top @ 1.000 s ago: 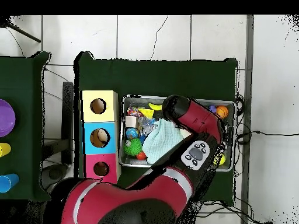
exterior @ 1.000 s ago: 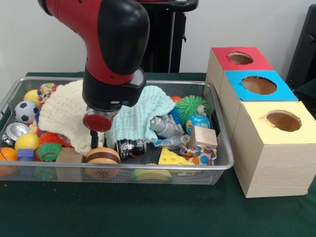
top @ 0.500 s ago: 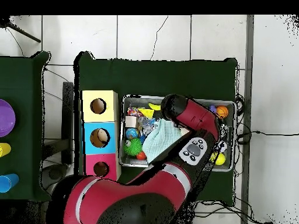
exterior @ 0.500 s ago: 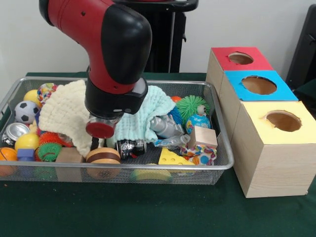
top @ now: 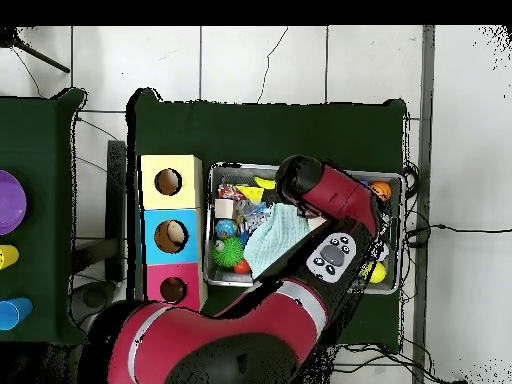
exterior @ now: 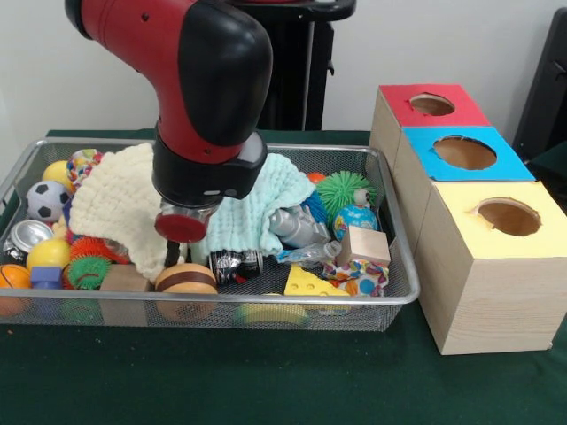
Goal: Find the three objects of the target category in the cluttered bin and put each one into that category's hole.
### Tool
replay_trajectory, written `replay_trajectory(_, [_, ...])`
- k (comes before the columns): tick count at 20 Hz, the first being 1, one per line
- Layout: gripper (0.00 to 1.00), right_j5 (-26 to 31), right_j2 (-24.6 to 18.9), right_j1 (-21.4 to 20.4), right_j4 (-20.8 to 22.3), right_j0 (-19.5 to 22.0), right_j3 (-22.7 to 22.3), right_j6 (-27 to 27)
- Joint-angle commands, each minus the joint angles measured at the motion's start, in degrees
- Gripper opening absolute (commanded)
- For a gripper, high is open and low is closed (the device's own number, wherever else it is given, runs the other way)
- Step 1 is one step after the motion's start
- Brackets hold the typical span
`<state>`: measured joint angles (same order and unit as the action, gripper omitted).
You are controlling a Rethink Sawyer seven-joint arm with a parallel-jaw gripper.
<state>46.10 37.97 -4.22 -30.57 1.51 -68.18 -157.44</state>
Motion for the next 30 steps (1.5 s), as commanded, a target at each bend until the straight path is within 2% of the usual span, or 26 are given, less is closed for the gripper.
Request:
replay_trajectory(1, [1.0,11.0,-0.8,-0.7,-0.5,1.3,6.5,-13.1])
replay_trajectory(9, [1.0,9.4,-1.8,0.0,0.3,3.5,8.1,-8.9])
replay_trajectory(14, [1.0,8.8,-2.4,2.4,0.7,5.4,11.5,-7.7])
replay_trajectory(19, [1.0,10.3,-2.2,4.1,0.7,6.2,14.6,-8.6])
replay_trajectory(30, [1.0,7.2,-2.5,6.0,-0.6,2.8,13.2,-13.4])
